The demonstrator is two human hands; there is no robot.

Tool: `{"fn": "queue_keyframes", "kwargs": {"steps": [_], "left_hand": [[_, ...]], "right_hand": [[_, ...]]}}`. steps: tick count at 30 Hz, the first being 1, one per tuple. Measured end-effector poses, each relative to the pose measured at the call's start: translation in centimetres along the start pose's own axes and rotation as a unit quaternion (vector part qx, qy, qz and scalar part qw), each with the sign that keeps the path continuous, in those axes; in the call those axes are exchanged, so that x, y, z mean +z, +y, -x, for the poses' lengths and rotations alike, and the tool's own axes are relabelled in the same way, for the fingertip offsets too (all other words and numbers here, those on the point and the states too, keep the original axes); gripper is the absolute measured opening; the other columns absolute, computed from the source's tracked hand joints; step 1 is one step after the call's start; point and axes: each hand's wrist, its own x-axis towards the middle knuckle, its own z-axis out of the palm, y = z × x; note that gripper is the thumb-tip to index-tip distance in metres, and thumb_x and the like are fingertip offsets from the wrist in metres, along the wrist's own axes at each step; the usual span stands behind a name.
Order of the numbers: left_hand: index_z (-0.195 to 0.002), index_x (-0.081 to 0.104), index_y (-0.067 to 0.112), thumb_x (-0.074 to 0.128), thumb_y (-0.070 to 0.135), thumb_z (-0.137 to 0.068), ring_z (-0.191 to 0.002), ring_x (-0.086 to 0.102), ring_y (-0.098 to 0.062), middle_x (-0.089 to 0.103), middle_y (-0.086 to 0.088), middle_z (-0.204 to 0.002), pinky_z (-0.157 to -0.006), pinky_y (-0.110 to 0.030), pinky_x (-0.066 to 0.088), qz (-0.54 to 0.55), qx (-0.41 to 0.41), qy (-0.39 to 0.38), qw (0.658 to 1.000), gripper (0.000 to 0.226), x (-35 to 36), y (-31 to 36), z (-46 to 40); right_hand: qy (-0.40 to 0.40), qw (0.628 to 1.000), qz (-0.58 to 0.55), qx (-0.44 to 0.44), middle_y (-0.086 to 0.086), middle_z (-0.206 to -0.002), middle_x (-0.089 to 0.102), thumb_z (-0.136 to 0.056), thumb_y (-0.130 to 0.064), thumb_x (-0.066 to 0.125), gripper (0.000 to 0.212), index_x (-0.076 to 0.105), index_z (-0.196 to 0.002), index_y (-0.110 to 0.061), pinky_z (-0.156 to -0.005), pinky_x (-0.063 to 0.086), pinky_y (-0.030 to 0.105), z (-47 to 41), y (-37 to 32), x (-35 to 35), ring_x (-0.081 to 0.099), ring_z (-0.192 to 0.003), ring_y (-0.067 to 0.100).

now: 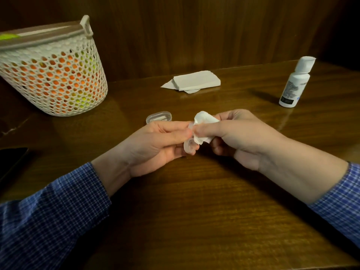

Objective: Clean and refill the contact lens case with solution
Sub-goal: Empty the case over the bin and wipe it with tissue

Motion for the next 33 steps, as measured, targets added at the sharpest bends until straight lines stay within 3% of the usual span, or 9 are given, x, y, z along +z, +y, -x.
{"fn": "queue_keyframes", "kwargs": {"steps": [3,8,11,14,16,23,27,29,33], "left_hand": [[-0.127,0.072,0.008,0.063,0.017,-0.092,-0.082,0.068,-0.01,0.073,-0.006,-0.097,-0.08,-0.024,0.057,-0.002,0.002,0.008,1.0,0.037,0.1,0.1,-0.2],[-0.115,0.079,0.012,0.067,0.022,-0.089,-0.078,0.064,-0.009,0.067,-0.003,-0.088,-0.076,-0.022,0.058,0.047,-0.018,-0.001,0.999,0.031,0.2,0.5,-0.3],[-0.109,0.081,0.013,0.07,0.02,-0.086,-0.077,0.066,-0.011,0.068,-0.004,-0.088,-0.073,-0.023,0.058,0.09,-0.025,0.018,0.996,0.026,0.1,0.5,-0.2],[-0.102,0.082,0.014,0.072,0.02,-0.084,-0.075,0.067,-0.011,0.069,-0.004,-0.088,-0.07,-0.022,0.058,0.092,-0.037,0.015,0.995,0.021,0.2,0.6,0.1],[-0.104,0.081,0.012,0.072,0.02,-0.085,-0.074,0.066,-0.012,0.068,-0.005,-0.088,-0.068,-0.022,0.057,0.097,-0.048,-0.005,0.994,0.022,0.3,0.6,0.3],[-0.111,0.079,0.009,0.067,0.017,-0.091,-0.08,0.064,-0.012,0.067,-0.006,-0.093,-0.072,-0.023,0.057,0.09,-0.049,-0.03,0.994,0.025,-0.1,0.5,0.5],[-0.116,0.077,0.009,0.062,0.017,-0.095,-0.083,0.066,-0.01,0.067,-0.006,-0.093,-0.078,-0.025,0.056,0.049,-0.009,-0.03,0.998,0.027,-0.1,0.0,0.5],[-0.124,0.074,0.007,0.061,0.017,-0.096,-0.085,0.068,-0.01,0.067,-0.007,-0.094,-0.082,-0.025,0.057,0.041,0.023,-0.02,0.999,0.033,-0.1,-0.3,0.5],[-0.122,0.074,0.004,0.063,0.016,-0.093,-0.088,0.07,-0.009,0.071,-0.011,-0.102,-0.085,-0.025,0.057,0.017,0.072,0.032,0.997,0.033,0.0,-0.7,0.6]], "right_hand": [[-0.021,1.0,-0.01,-0.006,0.006,-0.078,0.072,-0.074,-0.018,0.09,0.034,0.077,-0.101,-0.003,-0.042,0.043,0.019,0.0,0.1,-0.2,0.054,-0.047,0.004],[-0.024,0.971,0.131,-0.198,0.0,-0.082,0.074,-0.082,-0.021,0.084,0.026,0.065,-0.099,-0.017,-0.058,0.055,0.02,0.1,0.0,-1.0,0.068,-0.065,0.009],[-0.015,0.899,0.235,-0.369,-0.009,-0.095,0.066,-0.085,-0.022,0.08,0.033,0.055,-0.106,-0.022,-0.065,0.055,0.021,0.5,0.2,-1.5,0.065,-0.083,0.009],[-0.062,0.814,0.327,-0.475,-0.009,-0.11,0.063,-0.087,-0.019,0.078,0.035,0.06,-0.118,-0.02,-0.078,0.053,0.023,0.5,0.0,-2.3,0.062,-0.101,0.013],[-0.087,0.79,0.37,-0.481,-0.003,-0.111,0.064,-0.086,-0.022,0.079,0.032,0.07,-0.116,-0.017,-0.08,0.052,0.027,0.1,-0.2,-2.9,0.061,-0.102,0.016],[-0.108,0.77,0.397,-0.487,0.002,-0.102,0.064,-0.094,-0.027,0.066,0.03,0.076,-0.121,-0.021,-0.074,0.051,0.032,-0.2,0.2,-2.7,0.059,-0.091,0.016],[-0.093,0.786,0.375,-0.484,0.002,-0.089,0.065,-0.095,-0.024,0.065,0.024,0.078,-0.116,-0.02,-0.07,0.045,0.024,0.0,0.7,-2.1,0.056,-0.081,0.016],[-0.087,0.831,0.323,-0.444,-0.002,-0.089,0.069,-0.095,-0.024,0.068,0.02,0.08,-0.111,-0.021,-0.072,0.048,0.02,0.2,0.7,-1.7,0.061,-0.084,0.015],[-0.084,0.91,0.246,-0.323,-0.012,-0.095,0.076,-0.096,-0.027,0.068,0.016,0.081,-0.105,-0.027,-0.082,0.053,0.026,0.3,0.8,-1.2,0.069,-0.094,0.009]]}}
